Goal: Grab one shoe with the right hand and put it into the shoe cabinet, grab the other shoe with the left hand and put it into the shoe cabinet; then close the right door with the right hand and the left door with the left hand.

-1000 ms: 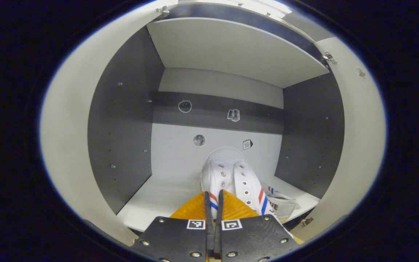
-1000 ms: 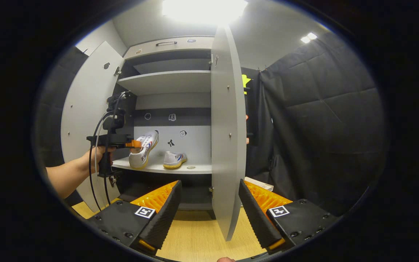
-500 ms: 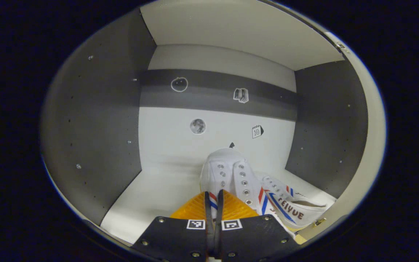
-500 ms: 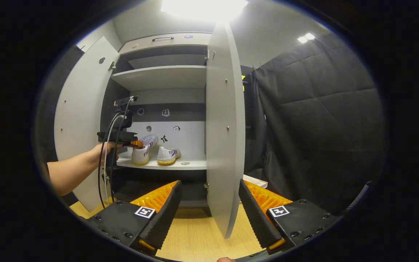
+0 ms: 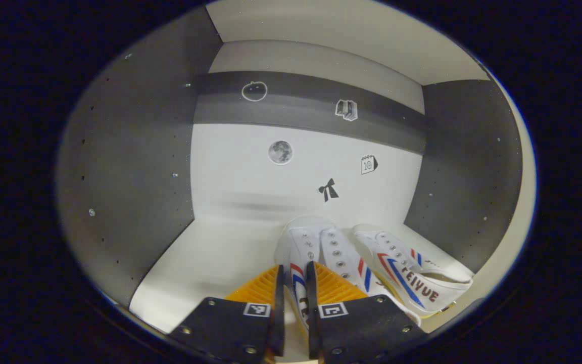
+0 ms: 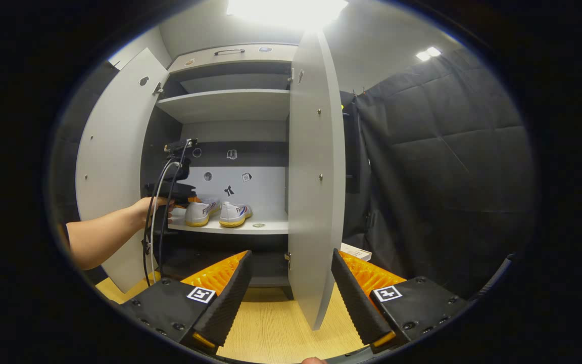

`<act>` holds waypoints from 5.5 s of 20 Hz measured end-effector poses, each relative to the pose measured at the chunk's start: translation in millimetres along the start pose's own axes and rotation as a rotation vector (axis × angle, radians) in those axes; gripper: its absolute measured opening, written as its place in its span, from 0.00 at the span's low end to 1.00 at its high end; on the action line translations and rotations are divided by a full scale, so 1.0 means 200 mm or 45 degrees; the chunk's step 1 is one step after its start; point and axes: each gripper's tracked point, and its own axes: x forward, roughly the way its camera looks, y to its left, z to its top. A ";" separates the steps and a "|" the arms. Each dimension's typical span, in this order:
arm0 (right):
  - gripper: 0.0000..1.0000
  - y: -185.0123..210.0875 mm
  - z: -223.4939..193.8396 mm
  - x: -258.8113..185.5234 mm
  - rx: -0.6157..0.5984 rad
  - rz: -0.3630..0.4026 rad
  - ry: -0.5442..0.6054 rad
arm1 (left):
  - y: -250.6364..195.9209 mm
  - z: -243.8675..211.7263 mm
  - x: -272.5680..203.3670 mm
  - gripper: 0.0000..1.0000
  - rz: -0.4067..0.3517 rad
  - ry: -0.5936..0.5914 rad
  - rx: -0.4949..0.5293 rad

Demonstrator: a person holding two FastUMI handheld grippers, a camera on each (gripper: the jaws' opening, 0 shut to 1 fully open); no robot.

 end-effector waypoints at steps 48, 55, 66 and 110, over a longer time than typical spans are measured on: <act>0.97 -0.68 0.58 0.28 0.097 -0.237 -0.201 | 0.41 -0.27 -2.39 0.96 0.434 -0.262 0.082; 0.97 -0.57 0.60 0.23 0.012 -0.314 -0.180 | 0.82 -0.28 -2.49 1.00 0.500 -0.289 0.023; 0.96 -0.30 0.59 0.17 0.035 -0.320 -0.192 | 1.15 -0.33 -2.39 0.96 0.459 -0.291 0.008; 0.97 -0.09 0.37 0.22 -0.012 -0.129 -0.111 | 1.20 0.03 -2.07 1.00 0.415 -0.448 0.033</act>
